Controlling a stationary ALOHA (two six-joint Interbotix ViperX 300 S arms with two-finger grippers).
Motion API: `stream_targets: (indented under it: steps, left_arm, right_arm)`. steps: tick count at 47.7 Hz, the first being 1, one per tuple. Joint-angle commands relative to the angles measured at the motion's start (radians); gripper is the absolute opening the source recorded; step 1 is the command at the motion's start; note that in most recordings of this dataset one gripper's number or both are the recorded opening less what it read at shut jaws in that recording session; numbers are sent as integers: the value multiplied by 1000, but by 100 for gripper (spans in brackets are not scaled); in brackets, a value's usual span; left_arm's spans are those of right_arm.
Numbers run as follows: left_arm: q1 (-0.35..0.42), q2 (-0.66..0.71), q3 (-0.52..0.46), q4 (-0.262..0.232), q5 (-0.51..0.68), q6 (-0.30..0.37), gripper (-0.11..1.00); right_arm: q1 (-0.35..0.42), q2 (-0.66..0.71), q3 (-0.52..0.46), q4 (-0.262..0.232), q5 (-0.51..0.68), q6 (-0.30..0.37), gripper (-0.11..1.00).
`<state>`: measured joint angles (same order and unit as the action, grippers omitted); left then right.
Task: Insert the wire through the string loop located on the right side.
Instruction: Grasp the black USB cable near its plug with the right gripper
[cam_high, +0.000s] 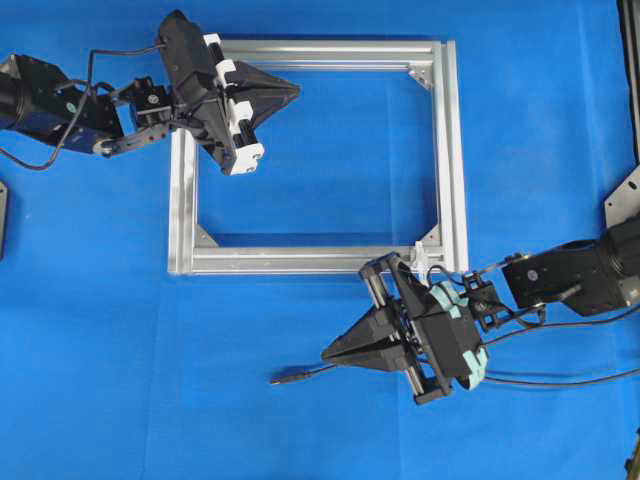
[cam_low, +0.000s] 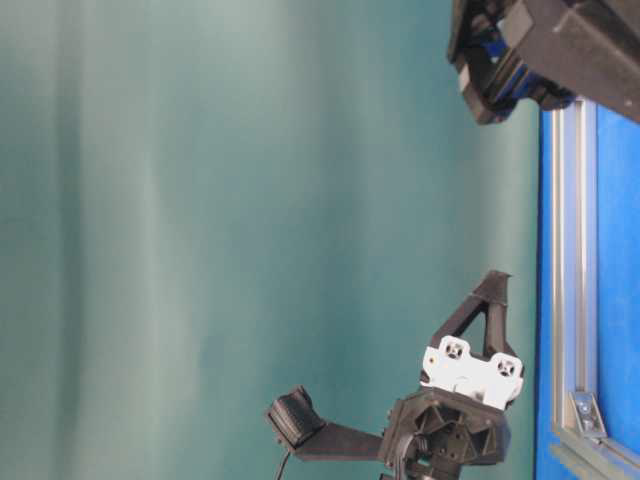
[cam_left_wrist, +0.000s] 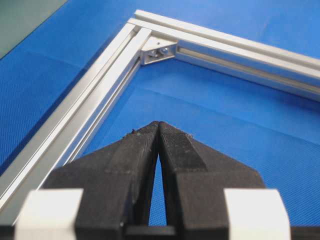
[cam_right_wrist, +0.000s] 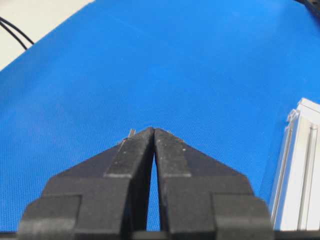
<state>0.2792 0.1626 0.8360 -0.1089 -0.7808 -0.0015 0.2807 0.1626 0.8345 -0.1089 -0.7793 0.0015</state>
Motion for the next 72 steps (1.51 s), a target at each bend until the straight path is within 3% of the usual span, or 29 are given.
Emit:
stream_targets:
  steps: [1,7,24,28,35,42,46,52,72]
  left_arm:
    - [-5,-37,-11,26,12,9,2]
    - [-5,-37,-9,26,18,9,2]
    - [-5,-38,-12,28,20,9,2]
    - [-5,-37,-15,28,20,9,2]
    - [-5,-37,-17,28,20,9,2]
    - [-5,-38,-17,28,20,9,2]
    - [-5,-38,-17,28,20,9,2]
    - [-5,-38,-15,28,20,9,2]
    - [-5,-38,-18,28,20,9,2]
  right_arm:
    - [5,-40,-18,0,-5,0,0]
    - [12,-40,-26,-2,17,0,-6]
    - [23,-40,-29,0,54,17,-6]
    - [29,-40,-29,0,64,20,-1]
    - [38,-40,-31,9,77,26,23]
    - [40,-40,-31,21,77,41,70]
    - [40,-40,-31,32,78,41,89]
    - [40,-37,-31,46,78,43,83]
    - [52,72,-69,106,83,44,84]
